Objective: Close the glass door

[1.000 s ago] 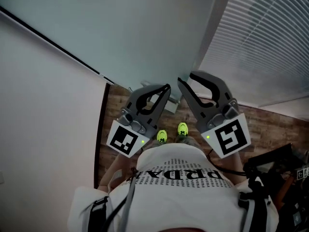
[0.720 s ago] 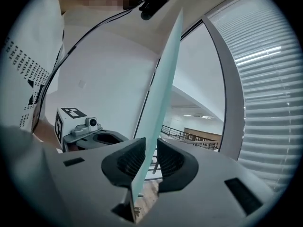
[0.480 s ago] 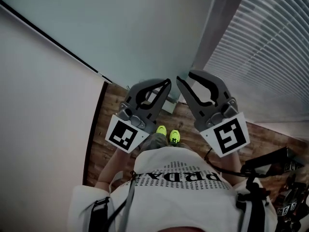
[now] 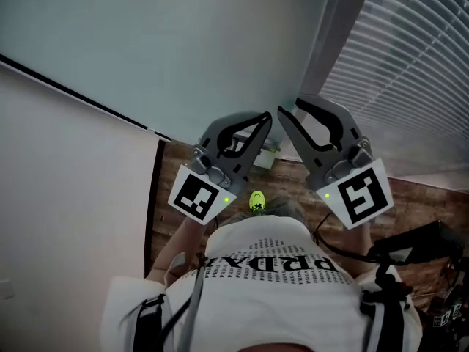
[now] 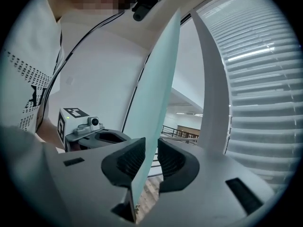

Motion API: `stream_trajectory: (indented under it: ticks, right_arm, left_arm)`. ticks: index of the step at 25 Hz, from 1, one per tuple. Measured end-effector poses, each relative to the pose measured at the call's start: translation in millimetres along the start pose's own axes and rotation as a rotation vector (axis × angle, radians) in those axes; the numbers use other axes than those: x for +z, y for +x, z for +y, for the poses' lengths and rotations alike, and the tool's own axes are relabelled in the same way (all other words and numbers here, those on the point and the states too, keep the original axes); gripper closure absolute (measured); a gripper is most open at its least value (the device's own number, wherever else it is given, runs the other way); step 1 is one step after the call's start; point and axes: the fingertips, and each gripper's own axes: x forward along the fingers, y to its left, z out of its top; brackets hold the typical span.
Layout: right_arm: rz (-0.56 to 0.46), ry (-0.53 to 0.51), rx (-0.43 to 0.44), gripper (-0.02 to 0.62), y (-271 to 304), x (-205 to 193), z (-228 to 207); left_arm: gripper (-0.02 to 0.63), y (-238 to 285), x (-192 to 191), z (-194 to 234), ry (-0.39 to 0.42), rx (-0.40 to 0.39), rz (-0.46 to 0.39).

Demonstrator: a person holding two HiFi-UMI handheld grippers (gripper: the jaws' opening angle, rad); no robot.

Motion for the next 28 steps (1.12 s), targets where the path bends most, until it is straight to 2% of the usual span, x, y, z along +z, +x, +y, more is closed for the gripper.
stream_trajectory:
  ticks: [5, 9, 13, 16, 19, 22, 26, 28]
  right_arm:
    - [0.0, 0.008, -0.001, 0.535, 1, -1, 1]
    - [0.016, -0.012, 0.024, 0.535, 1, -5, 5]
    - [0.003, -0.034, 0.016, 0.535, 3, 2, 4]
    - [0.042, -0.098, -0.031, 0.535, -1, 1, 3]
    - [0.042, -0.029, -0.042, 0.537, -11, 1, 6]
    - [-0.005, 0.078, 0.049, 0.536, -18, 2, 15]
    - [-0.029, 0.052, 0.039, 0.589, -14, 3, 16]
    - [-0.018, 0.033, 0.041, 0.589, -12, 1, 18]
  left_arm:
    - [0.614, 2, -9, -3, -0.031, -0.012, 0.016]
    - [0.611, 1, -17, -1, -0.057, 0.031, 0.002]
    - [0.607, 1, -13, 2, -0.024, 0.055, -0.011]
    - [0.607, 1, -12, 1, 0.043, 0.045, 0.024]
    - [0.607, 2, -10, 4, 0.056, 0.039, 0.038]
    - [0.607, 5, -10, 9, 0.058, 0.043, 0.027]
    - [0.607, 15, -13, 17, 0.046, 0.057, 0.019]
    - [0.607, 20, -15, 22, 0.038, 0.06, 0.025]
